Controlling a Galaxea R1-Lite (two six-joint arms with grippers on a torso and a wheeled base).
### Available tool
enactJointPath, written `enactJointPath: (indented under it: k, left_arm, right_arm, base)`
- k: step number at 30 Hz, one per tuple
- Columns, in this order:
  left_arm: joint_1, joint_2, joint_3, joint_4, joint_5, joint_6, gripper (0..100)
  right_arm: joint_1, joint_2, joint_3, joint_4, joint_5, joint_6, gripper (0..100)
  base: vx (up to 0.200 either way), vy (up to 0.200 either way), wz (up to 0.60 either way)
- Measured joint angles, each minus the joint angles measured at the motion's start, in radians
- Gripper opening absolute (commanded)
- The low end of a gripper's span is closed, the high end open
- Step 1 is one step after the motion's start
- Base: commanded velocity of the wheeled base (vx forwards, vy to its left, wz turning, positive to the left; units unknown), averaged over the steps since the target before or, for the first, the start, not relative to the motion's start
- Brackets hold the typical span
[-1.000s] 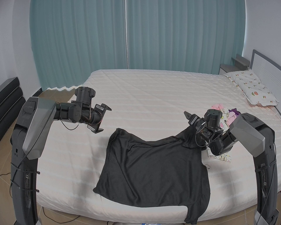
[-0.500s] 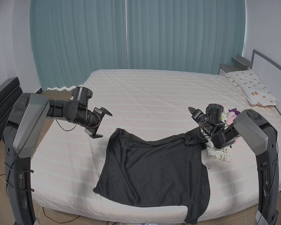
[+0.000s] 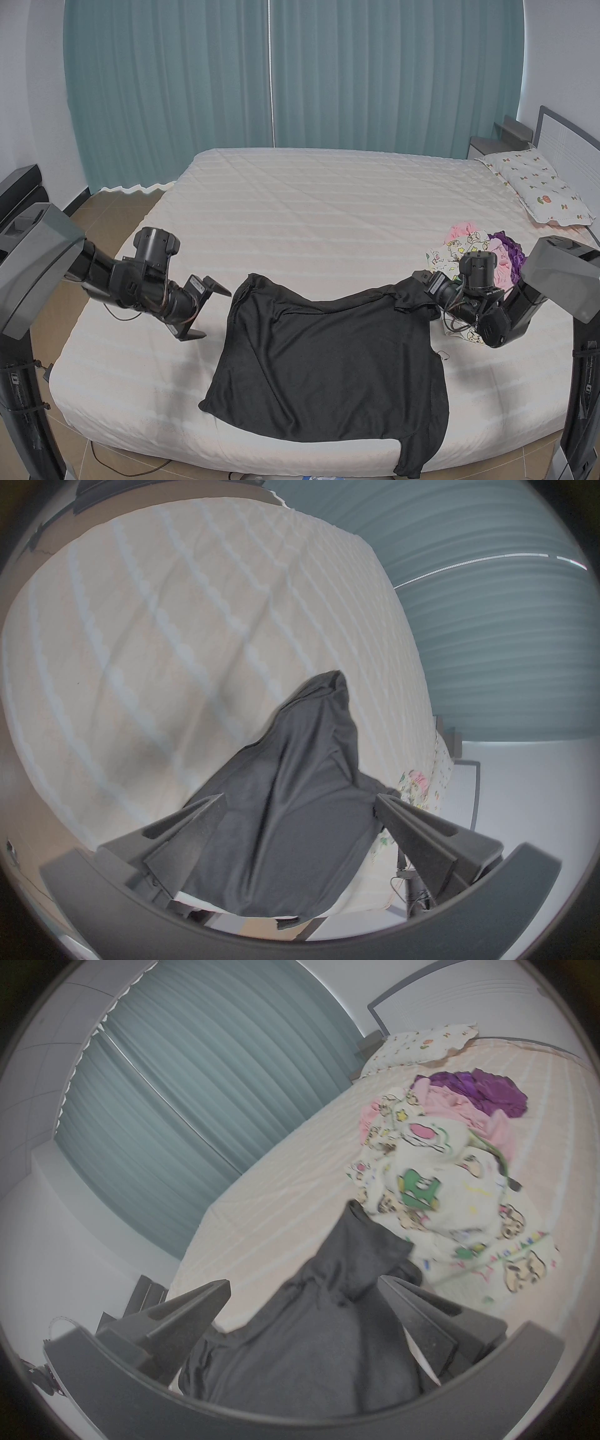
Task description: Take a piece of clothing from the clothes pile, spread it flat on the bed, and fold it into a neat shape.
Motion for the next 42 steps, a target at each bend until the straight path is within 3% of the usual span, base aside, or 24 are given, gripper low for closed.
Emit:
enactJointPath:
  k: [5,10,13,21,27,38,39,42]
  left_arm:
    - [-0.014,-0.054,0.225,-0.126,0.009,0.062,100]
    - [-0.051,-0.091,0.384,-0.214,0.038,0.187,100]
    - [-0.08,-0.101,0.434,-0.235,0.108,0.223,100]
    - [-0.135,-0.067,0.475,-0.312,0.214,0.302,100]
    - [-0.196,-0.004,0.492,-0.337,0.337,0.314,100]
    - [-0.247,0.08,0.483,-0.365,0.428,0.318,100]
    - [-0.251,0.085,0.482,-0.365,0.43,0.318,0]
    - [-0.257,0.095,0.478,-0.36,0.45,0.317,0]
  right_arm:
    - [-0.004,-0.052,0.222,-0.132,0.01,-0.004,100]
    - [-0.007,-0.079,0.383,-0.267,0.019,-0.001,100]
    - [-0.007,-0.07,0.441,-0.36,0.022,0.001,100]
    - [-0.007,-0.039,0.498,-0.425,0.024,0.002,100]
    - [-0.006,-0.029,0.514,-0.431,0.025,0.003,100]
    - [-0.005,-0.021,0.516,-0.446,0.026,0.004,100]
    - [-0.005,-0.02,0.516,-0.446,0.026,0.003,100]
    - [-0.007,-0.019,0.516,-0.446,0.026,0.003,100]
  base:
    - [0.0,0.0,0.0]
    - [0.0,0.0,0.0]
    - [0.0,0.0,0.0]
    - [0.0,0.0,0.0]
    - [0.0,0.0,0.0]
    - [0.0,0.0,0.0]
    - [0.0,0.0,0.0]
    - [0.0,0.0,0.0]
